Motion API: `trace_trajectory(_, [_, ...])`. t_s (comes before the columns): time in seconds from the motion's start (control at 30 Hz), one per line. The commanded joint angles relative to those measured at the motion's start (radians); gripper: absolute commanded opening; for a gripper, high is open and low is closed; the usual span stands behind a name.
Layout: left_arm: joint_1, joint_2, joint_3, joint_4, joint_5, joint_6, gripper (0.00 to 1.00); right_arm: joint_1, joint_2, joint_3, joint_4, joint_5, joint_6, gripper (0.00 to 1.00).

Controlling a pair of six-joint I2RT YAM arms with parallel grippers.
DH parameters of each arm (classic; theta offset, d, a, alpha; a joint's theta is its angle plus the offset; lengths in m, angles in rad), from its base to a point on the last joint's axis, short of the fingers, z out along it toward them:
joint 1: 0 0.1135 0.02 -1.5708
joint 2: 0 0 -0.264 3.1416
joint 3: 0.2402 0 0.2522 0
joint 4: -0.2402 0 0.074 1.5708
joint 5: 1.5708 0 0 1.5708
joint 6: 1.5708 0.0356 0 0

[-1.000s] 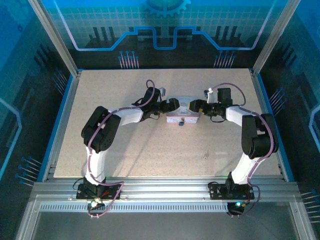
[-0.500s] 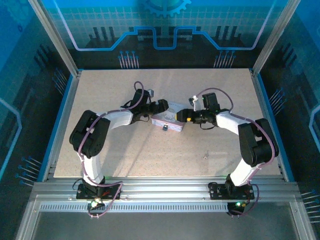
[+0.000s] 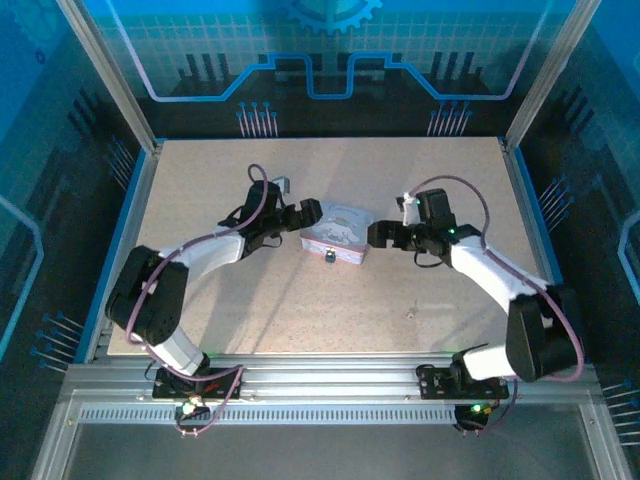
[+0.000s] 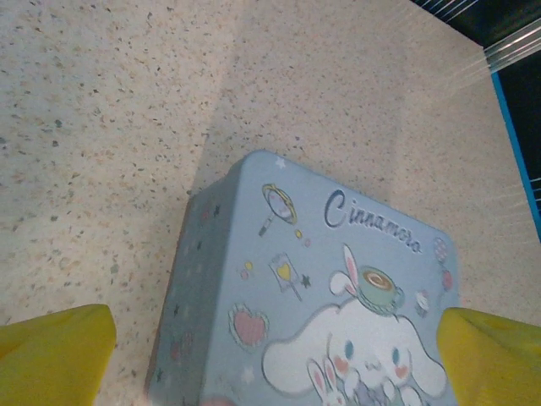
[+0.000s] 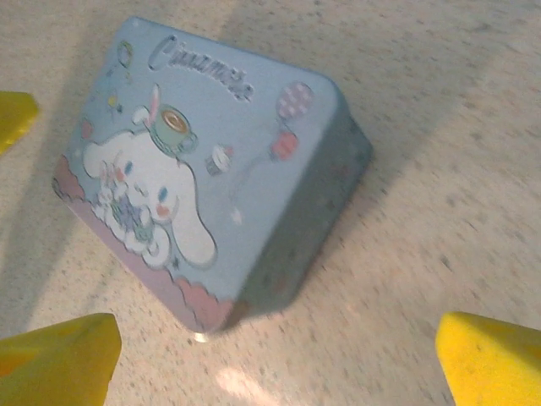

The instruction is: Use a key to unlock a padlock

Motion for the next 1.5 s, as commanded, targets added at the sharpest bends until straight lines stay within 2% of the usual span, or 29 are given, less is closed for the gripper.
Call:
trace_trajectory(0.0, [-0.029,-0.085,-0.051,-0.053,-0.022,0.036,0.99,0.013,-0.1,-0.062,-0.227,0.108,-0.007,0.91])
trace_trajectory(0.17, [-0.097,-0.21,-0.134,-0.096,-0.056,0.021,0.98,0.02,-0.284,-0.156,-0.394,0.18,0.033,0.84])
trace_trajectory(0.37, [-0.182,-0.33,-0.237,-0.085,-0.088,-0.039,0.97,0.024,-0.386,-0.241,-0.492,0.183,0.105,0.74])
trace_trajectory(0.67, [-0.195,-0.388,-0.271,-0.078,-0.1,-0.038,0.97,0.07,-0.332,-0.282,-0.507,0.165,0.22,0.59])
trace_trajectory(0.97, [-0.196,-0.379,-0.275,-0.067,-0.103,-0.027,0.97,0.096,-0.322,-0.332,-0.482,0.176,0.275,0.47])
trace_trajectory(1.27, [-0.195,-0.357,-0.27,-0.056,-0.099,-0.029,0.98,0.099,-0.274,-0.347,-0.408,0.173,0.283,0.38])
trace_trajectory(1.47, [-0.194,-0.355,-0.268,-0.058,-0.099,-0.029,0.98,0.1,-0.235,-0.341,-0.371,0.161,0.28,0.36])
